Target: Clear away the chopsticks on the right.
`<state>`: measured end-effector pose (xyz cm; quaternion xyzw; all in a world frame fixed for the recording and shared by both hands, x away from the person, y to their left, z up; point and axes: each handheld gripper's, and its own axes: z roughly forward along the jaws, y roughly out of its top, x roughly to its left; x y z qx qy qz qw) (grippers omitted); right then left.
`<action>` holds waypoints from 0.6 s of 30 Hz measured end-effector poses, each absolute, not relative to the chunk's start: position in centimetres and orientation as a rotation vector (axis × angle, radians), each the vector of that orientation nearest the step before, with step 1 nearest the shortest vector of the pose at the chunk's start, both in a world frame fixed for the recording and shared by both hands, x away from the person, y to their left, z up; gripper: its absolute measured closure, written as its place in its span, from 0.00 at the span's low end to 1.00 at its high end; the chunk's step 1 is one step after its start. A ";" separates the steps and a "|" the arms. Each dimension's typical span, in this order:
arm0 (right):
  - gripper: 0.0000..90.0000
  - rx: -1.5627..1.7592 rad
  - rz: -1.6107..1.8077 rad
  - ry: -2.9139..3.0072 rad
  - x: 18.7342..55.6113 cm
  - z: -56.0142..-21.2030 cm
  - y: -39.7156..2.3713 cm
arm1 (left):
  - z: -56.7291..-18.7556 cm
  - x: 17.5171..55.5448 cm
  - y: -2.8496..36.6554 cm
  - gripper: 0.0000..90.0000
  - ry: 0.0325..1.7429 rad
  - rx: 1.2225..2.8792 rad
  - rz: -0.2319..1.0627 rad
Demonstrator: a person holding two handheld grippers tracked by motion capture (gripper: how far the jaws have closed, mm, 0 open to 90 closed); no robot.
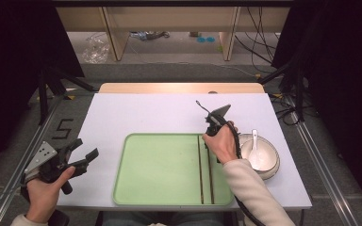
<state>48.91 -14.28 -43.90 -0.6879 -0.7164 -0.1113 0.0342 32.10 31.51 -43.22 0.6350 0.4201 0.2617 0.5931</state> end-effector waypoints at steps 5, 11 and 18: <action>0.95 -2.115 -0.355 -2.220 48.9 -44.2 -14.4 | -43.2 32.1 31.5 0.23 0.976 1.476 0.609; 0.94 -2.139 -0.375 -2.186 48.9 -44.1 -14.2 | -43.2 32.1 31.5 0.23 0.975 1.474 0.609; 0.85 -2.011 -0.564 -2.351 48.3 -42.6 -14.5 | -43.2 32.1 31.5 0.23 0.975 1.473 0.609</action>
